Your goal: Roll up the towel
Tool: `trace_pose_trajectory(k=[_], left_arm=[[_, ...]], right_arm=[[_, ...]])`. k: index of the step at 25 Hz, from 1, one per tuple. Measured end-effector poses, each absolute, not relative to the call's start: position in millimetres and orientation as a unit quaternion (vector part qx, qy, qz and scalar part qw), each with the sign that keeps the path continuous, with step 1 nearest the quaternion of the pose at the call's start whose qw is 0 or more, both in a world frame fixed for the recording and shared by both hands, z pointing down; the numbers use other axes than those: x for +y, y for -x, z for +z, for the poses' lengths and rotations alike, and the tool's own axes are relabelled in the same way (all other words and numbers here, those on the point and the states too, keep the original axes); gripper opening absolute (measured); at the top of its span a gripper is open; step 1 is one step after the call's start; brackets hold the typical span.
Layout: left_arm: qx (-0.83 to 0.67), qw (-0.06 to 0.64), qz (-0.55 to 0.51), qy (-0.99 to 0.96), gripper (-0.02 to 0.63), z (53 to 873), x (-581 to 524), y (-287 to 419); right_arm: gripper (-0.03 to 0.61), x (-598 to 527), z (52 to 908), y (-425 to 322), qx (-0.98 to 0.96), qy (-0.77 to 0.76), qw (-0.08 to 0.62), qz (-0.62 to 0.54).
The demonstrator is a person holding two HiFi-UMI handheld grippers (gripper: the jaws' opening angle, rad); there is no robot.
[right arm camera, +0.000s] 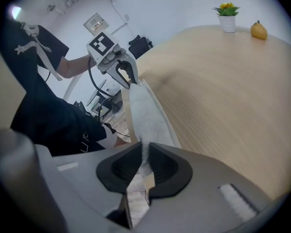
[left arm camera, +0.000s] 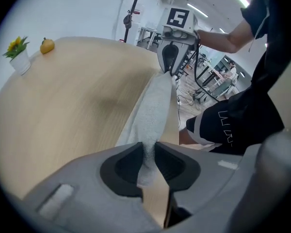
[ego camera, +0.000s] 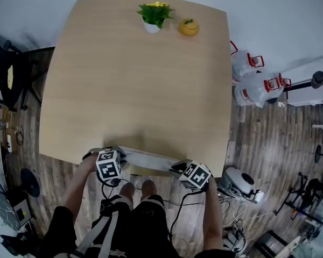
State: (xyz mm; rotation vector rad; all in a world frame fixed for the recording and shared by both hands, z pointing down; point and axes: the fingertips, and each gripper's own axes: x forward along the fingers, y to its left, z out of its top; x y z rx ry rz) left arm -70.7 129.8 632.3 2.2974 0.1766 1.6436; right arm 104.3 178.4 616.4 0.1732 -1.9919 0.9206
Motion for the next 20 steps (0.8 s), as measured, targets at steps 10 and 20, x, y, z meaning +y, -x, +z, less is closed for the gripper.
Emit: trace_pose_trajectory(k=[10,20], left_arm=[[0.083,0.200,0.573,-0.790,0.095,636,111,67],[0.104,0.253,0.562,-0.780,0.095,638,95,62]], right_arm=[[0.054,155,615,-111,-0.802,-0.041,0.423,0.419],[0.055,132,614,-117,-0.791,-0.014,0.397,0.465]])
